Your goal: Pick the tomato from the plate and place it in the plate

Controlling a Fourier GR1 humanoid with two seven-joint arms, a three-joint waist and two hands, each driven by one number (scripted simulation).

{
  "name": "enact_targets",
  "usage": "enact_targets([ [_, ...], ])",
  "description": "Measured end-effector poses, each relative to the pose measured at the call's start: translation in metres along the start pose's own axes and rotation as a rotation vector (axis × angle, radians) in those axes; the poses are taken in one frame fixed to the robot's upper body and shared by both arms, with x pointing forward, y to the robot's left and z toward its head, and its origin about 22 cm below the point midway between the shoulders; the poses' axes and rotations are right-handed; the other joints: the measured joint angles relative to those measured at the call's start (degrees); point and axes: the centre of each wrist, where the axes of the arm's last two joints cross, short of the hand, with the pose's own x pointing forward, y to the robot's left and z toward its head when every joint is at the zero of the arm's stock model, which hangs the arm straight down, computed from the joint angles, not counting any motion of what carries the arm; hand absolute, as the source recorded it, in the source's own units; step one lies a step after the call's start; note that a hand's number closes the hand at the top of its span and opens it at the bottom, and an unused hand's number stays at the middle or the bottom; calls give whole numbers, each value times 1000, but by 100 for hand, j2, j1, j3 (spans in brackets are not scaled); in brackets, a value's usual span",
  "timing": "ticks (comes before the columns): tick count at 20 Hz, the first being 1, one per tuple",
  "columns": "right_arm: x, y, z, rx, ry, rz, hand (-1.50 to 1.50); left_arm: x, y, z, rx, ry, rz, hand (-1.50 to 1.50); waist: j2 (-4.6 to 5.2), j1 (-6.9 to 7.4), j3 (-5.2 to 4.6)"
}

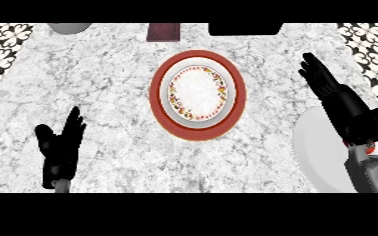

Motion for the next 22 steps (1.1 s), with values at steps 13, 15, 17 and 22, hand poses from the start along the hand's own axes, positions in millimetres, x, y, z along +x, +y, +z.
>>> enact_targets([
  [13, -64, -74, 22, -1005, 175, 170, -150, 37, -2, -8, -216, -317, -96, 0, 61, 8, -51],
  [15, -83, -56, 23, -1100, 157, 214, -150, 34, 1, -11, -240, -330, -96, 0, 47, 41, -44],
  [17, -93, -36, 18, -1165, 140, 262, -150, 31, 5, -14, -257, -339, -100, 0, 28, 62, -41],
  [22, -106, -10, 28, -1268, 173, 378, -150, 24, 10, -20, -275, -341, -92, 0, -10, 40, -44],
])
